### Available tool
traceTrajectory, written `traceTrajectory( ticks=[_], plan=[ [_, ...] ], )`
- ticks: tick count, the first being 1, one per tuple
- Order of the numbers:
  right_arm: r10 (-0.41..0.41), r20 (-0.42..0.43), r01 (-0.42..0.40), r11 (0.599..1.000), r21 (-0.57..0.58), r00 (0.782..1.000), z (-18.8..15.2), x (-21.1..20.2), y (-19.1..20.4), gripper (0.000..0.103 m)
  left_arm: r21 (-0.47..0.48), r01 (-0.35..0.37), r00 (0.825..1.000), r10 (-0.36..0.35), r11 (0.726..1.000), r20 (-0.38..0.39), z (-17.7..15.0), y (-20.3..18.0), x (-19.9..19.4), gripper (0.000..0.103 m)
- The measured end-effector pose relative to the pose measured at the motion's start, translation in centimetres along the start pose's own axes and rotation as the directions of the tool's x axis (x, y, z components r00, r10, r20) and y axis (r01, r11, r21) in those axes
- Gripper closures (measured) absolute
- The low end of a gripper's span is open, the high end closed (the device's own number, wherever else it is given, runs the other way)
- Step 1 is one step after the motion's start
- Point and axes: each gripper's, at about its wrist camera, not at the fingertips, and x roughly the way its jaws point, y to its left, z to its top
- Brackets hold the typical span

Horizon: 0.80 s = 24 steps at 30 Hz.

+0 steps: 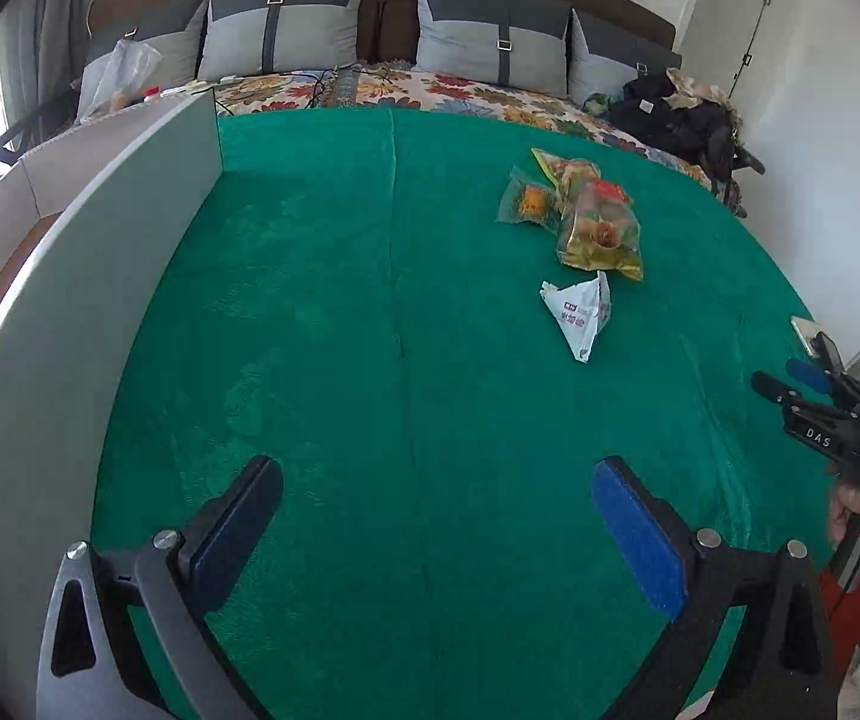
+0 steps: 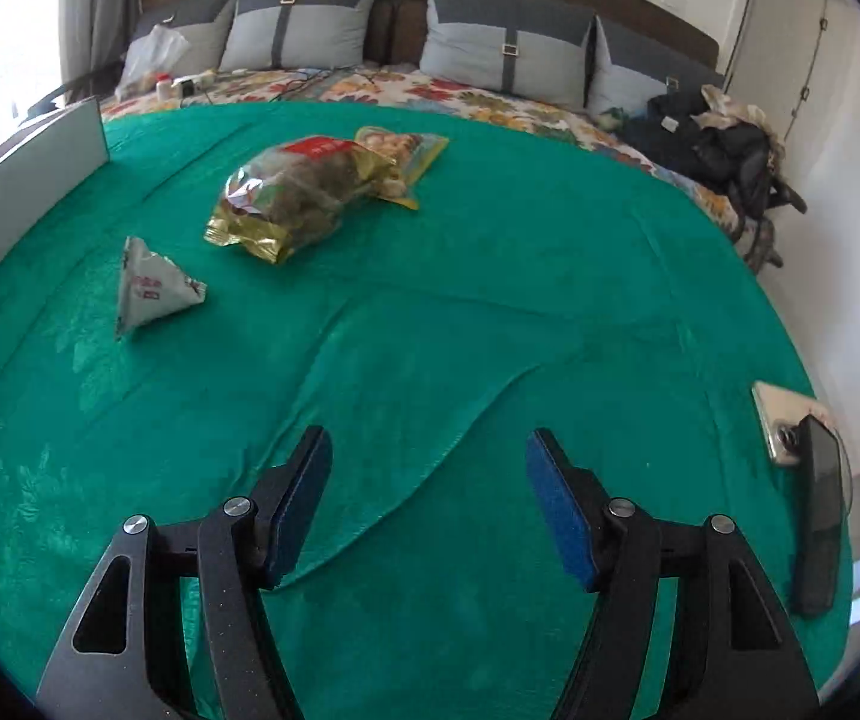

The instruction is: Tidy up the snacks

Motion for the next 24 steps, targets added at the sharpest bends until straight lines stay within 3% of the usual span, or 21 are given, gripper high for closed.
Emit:
traceTrajectory(
  ticks=[8,13,15,24],
  plan=[
    [-0.018,-0.016,0.019,0.995,0.098,1.000,-1.0,1.7,-3.2,0.032,-0.016,-0.101,0.994,0.100,0.995,-0.037,1.3,-0.9,6.2,0.002],
    [0.015,-0.034,-0.009,0.985,0.174,0.999,-1.2,2.7,-5.0,0.020,-0.014,-0.165,0.986,0.165,0.986,-0.016,2.8,-0.8,8.2,0.001],
    [0.021,-0.039,-0.013,0.981,0.196,0.999,-1.4,2.8,-5.4,0.016,-0.008,-0.165,0.986,0.165,0.986,0.020,2.7,-0.9,8.5,0.000],
    [-0.007,-0.057,0.020,0.974,0.226,0.998,-1.0,3.3,-5.2,0.007,-0.011,-0.161,0.987,0.161,0.987,0.020,2.9,-0.6,8.5,0.000]
  ],
)
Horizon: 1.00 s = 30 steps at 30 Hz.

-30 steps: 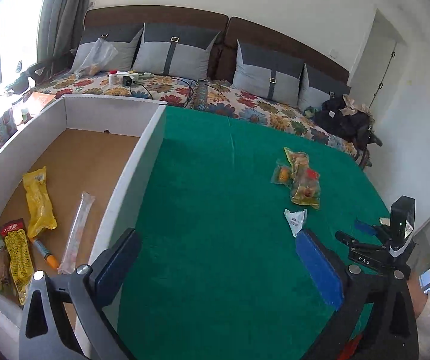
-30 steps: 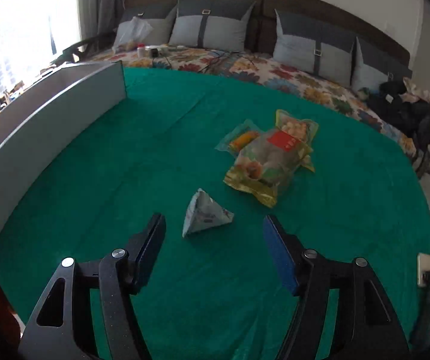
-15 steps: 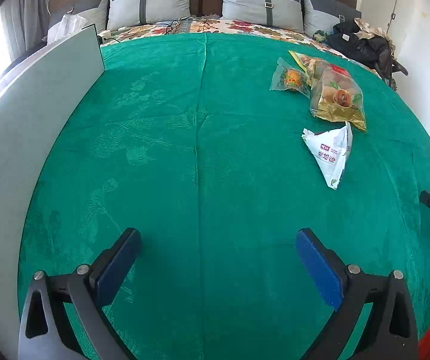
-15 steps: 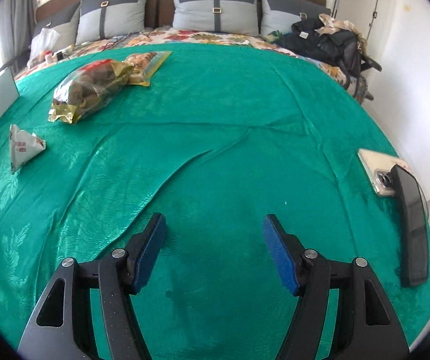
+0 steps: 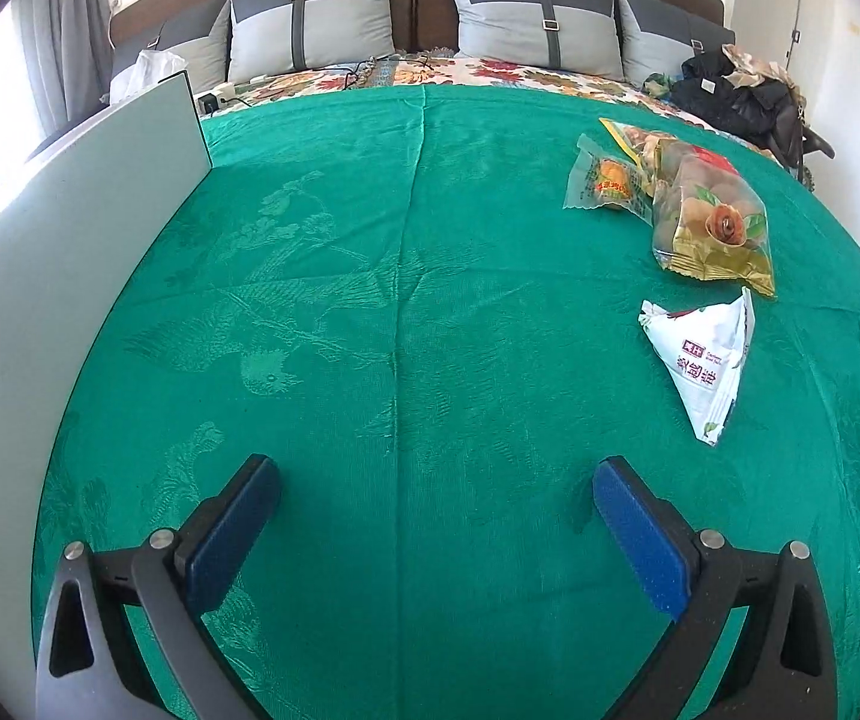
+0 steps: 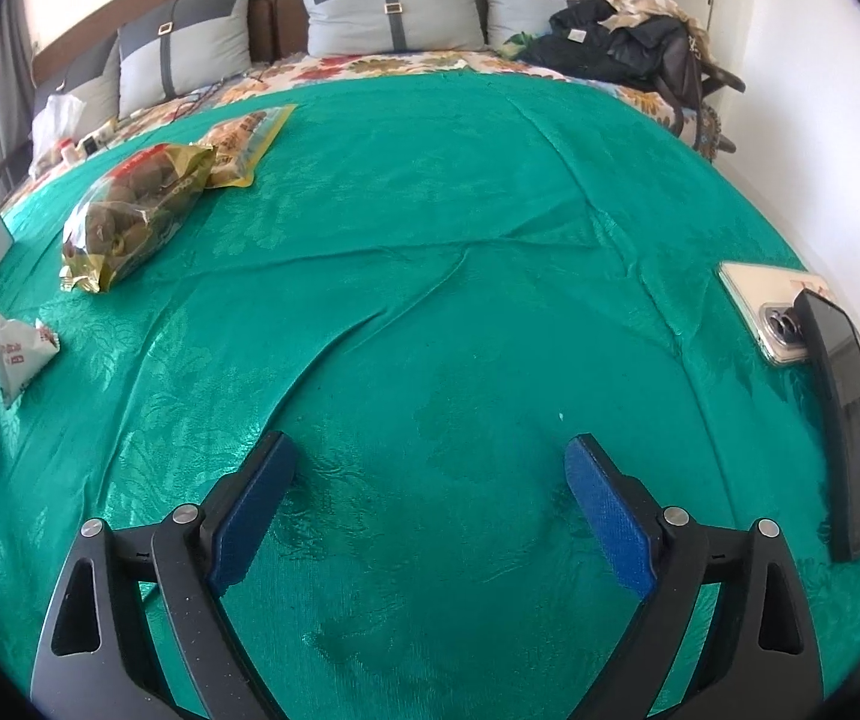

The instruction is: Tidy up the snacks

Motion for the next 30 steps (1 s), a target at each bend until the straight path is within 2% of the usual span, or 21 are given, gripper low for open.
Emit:
traceTrajectory(
  ticks=[30],
  plan=[
    [-0.008,-0.002,0.008,1.000,0.012,1.000,0.51,0.37,0.44,0.006,0.001,-0.002,1.000,0.002,1.000,0.000,0.00,0.02,0.00,0.000]
  ],
)
